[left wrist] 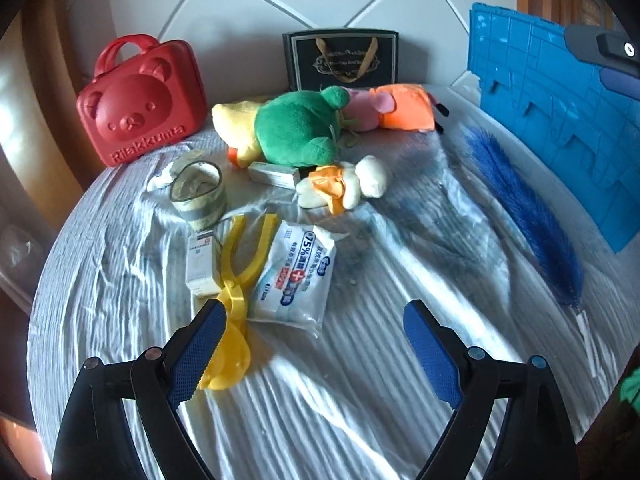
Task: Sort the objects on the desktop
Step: 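Grasp white alcohol wipes pack with left tool while right tool grasps white plush with orange cloth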
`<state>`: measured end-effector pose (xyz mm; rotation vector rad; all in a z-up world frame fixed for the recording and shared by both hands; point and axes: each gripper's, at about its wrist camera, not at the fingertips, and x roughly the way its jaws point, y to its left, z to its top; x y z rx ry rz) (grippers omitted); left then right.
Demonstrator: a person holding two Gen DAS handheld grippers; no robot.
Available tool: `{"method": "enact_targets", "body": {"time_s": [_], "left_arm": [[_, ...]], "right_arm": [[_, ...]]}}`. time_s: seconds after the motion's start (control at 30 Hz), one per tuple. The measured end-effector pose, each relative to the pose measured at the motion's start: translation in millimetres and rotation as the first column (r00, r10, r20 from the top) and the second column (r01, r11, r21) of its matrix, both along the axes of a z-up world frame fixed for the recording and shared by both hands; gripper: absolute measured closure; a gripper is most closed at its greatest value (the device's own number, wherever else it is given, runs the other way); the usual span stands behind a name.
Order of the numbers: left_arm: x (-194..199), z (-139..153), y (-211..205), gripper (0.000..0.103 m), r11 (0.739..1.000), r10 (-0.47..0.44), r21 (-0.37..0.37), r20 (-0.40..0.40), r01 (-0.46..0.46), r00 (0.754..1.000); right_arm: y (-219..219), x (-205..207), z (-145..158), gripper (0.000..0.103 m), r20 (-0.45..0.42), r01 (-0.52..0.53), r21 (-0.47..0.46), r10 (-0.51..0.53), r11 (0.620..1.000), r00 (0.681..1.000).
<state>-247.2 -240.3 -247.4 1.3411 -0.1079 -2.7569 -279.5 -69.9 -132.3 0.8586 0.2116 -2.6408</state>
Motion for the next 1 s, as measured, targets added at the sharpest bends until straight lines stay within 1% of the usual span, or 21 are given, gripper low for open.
{"method": "enact_targets", "body": {"time_s": [0.07,0.23,0.3,0.4,0.47,0.5,0.63,0.73,0.8,0.87,0.97,1.0], "left_arm": [[-18.1,-11.3,2.7,0.012,0.999,-0.037,-0.019,0.032,0.038,0.999],[-53.7,-40.5,7.2,0.012,0.993,-0.1,-0.051,0.116,0.106,0.988],[-63.9,-50.6,8.0,0.012,0.991,-0.114,-0.051,0.151,0.123,0.982],[-73.1,-57.0,4.5,0.012,0.991,-0.113,-0.047,0.167,0.122,0.98],[-75.0,-58.1,-1.6,0.012,0.994,-0.095,-0.045,0.158,0.104,0.983],[-76.4,-60.4,-5.7,0.012,0.995,-0.083,-0.038,0.163,0.091,0.983],[-80.5,-72.0,-21.0,0.012,0.998,-0.058,0.037,0.203,0.051,0.978],[-83.6,-72.7,-22.3,0.012,0.998,-0.052,0.046,0.206,0.043,0.977],[-88.1,-72.8,-20.8,0.012,0.997,-0.059,0.06,0.213,0.047,0.975],[-91.9,-73.1,-18.3,0.012,0.996,-0.073,0.07,0.218,0.059,0.973],[-96.5,-75.0,-22.2,0.011,0.994,-0.073,0.095,0.222,0.053,0.972],[-97.7,-75.2,-25.1,0.011,0.994,-0.067,0.104,0.224,0.044,0.972]], "right_arm": [[-10.4,-13.8,-8.1,0.001,0.024,-0.008,0.014,0.007,1.0,1.0],[-35.1,-57.1,-28.7,0.001,0.047,-0.05,0.097,0.046,0.994,0.998],[-39.3,-73.9,-34.6,0.001,0.067,-0.06,0.097,0.053,0.994,0.996],[-46.8,-94.2,-40.4,0.001,0.086,-0.072,0.099,0.063,0.992,0.994],[-53.8,-101.6,-43.0,0.001,0.092,-0.091,0.105,0.081,0.99,0.992],[-57.3,-105.1,-44.3,0.001,0.096,-0.101,0.108,0.09,0.989,0.991],[-71.1,-112.2,-48.6,0.001,0.097,-0.136,0.118,0.124,0.984,0.987],[-82.3,-118.8,-54.0,0.001,0.105,-0.159,0.118,0.147,0.98,0.984],[-92.2,-126.8,-61.8,0.001,0.134,-0.194,0.112,0.179,0.975,0.975],[-103.5,-137.7,-74.8,0.001,0.187,-0.254,0.106,0.231,0.961,0.955],[-119.1,-157.4,-102.0,0.002,0.286,-0.341,0.117,0.297,0.933,0.911],[-123.2,-163.6,-111.8,0.004,0.322,-0.371,0.123,0.317,0.92,0.892]]}}
